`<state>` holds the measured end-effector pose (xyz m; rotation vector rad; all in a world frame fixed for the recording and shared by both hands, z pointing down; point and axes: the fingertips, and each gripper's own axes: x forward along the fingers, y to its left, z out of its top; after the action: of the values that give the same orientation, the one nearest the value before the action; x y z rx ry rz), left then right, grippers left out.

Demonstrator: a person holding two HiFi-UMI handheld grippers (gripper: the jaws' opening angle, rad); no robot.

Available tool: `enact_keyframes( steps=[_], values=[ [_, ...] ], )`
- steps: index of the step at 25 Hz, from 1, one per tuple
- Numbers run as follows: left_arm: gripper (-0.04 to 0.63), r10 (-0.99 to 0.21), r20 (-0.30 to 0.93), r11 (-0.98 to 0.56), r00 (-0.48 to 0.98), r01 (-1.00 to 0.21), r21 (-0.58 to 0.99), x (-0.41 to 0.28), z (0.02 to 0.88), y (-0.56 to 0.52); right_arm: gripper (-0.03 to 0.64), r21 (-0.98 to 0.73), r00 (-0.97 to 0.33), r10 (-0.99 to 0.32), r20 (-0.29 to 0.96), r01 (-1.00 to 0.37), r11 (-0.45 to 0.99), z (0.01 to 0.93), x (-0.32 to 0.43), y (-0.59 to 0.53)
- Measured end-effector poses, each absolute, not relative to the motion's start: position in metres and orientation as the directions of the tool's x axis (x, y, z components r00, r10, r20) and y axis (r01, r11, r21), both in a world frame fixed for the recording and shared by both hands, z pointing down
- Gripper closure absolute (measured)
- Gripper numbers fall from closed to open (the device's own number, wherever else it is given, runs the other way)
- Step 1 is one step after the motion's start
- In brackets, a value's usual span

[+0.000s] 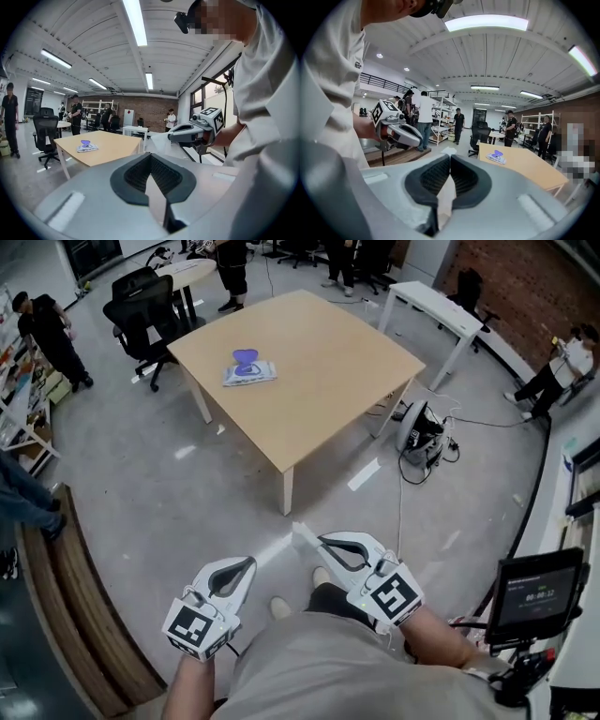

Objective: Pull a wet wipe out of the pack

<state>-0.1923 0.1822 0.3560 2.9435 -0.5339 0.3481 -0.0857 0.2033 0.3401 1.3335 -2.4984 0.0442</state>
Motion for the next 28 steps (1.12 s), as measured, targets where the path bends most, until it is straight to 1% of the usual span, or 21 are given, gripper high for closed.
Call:
enact_keyframes(
  steps=[10,13,18,28],
  values=[
    [0.591,-0.382,0.239,-0.904,0.893,-0.414,0.103,-0.189,0.354,0.209,0.612,0.157,-0.579,-0.768,0.275,-0.761,0.630,0.327,-0.083,0.228],
    [0.591,-0.382,0.238,-0.902,0.893,-0.416,0.113,-0.166,0.360,0.221,0.612,0.160,-0.592,-0.757,0.278,-0.748,0.644,0.329,-0.065,0.240],
    [0.591,-0.382,0.253,-0.902,0.889,-0.418,0.105,-0.104,0.364,0.246,0.612,0.147,-0.608,-0.744,0.276,-0.739,0.658,0.340,-0.008,0.265],
    [0.591,-0.399,0.302,-0.889,0.866,-0.446,0.106,-0.035,0.355,0.243,0.612,0.100,-0.632,-0.728,0.267,-0.733,0.673,0.340,0.062,0.265]
  ],
)
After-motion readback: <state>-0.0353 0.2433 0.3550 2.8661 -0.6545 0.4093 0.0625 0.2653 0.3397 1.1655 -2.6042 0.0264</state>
